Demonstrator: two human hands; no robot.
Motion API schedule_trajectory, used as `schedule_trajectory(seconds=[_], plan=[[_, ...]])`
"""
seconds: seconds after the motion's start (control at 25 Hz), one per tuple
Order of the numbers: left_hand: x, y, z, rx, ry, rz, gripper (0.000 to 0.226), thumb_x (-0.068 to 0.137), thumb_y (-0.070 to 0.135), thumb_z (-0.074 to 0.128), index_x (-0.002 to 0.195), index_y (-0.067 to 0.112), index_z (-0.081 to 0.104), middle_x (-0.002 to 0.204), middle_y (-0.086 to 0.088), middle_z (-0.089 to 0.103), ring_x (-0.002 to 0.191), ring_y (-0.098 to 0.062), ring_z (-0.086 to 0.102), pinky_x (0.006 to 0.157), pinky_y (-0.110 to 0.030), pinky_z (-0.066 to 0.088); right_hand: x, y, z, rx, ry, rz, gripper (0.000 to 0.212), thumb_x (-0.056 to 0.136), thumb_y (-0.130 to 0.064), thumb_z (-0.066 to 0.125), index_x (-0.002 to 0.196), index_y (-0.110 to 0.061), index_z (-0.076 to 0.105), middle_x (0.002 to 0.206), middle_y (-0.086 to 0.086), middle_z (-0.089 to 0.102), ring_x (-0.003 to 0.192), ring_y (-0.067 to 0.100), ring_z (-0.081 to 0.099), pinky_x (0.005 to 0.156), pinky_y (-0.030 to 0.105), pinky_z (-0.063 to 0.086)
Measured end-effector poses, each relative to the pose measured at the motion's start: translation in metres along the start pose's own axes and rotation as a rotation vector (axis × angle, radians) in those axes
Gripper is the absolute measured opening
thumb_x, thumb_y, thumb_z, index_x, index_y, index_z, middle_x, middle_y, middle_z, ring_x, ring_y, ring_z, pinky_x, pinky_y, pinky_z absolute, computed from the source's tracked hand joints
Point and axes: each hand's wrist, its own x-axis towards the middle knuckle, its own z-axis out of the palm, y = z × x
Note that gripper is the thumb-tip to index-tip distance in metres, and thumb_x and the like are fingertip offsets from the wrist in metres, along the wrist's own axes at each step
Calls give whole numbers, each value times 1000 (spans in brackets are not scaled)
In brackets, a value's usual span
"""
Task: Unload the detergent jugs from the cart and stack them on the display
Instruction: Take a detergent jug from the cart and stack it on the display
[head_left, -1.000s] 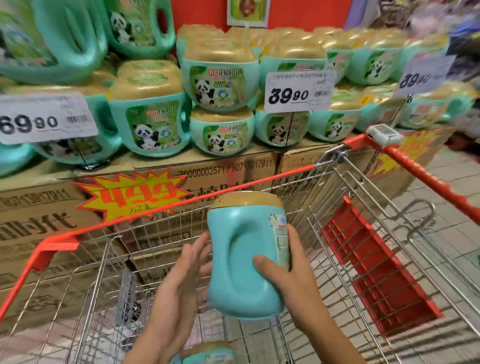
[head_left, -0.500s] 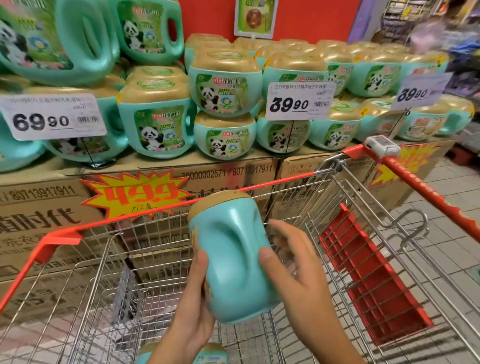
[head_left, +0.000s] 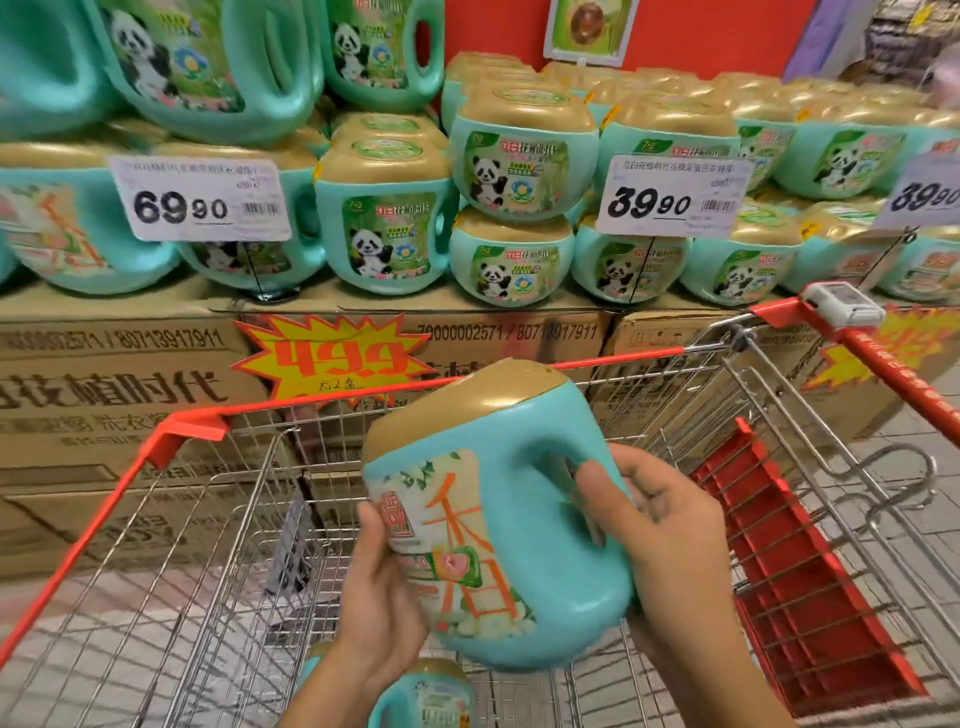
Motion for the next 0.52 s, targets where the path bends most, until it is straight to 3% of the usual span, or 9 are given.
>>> schedule_trajectory(seconds=[0.08,0.24,0.36,0.44,0.52], plan=[[-8,7,-6,-13,23,32,84,29,60,93,97,13,79,107,-17,73,93,-31,72,69,-44,60,1,7,5,150,-33,103,23,68,-28,84,79,-11,73,55,2,58,50,13,53,47,21,46],[-39,22,-17,68,123,113,61,59,55,79,108,20,75,118,-16,70,103,-32,70,76,-46,59,13,22,30,41,-66,168,27,78,-38,68,57,-21,61,52,0,42,48,13,38,46,23,33],[-74,31,-28,46,311,329,65,60,57,82,113,21,72,117,-15,70,103,-33,70,74,-46,59,13,30,65,-64,-281,161,27,76,-42,73,73,-17,65,55,-8,54,49,6,48,46,17,38],[-102,38,-39,71,433,446,52,74,55,70,114,22,71,117,-14,71,103,-31,70,74,-43,60,3,37,91,-76,-414,177,39,70,-42,78,87,-9,67,63,-9,61,54,3,54,47,14,42],[-137,45,-53,66,544,504,51,73,54,65,112,23,72,114,-11,72,100,-28,71,70,-38,60,-17,44,122,-90,-534,216,46,65,-42,74,92,-5,67,68,-4,64,57,5,57,49,15,44]])
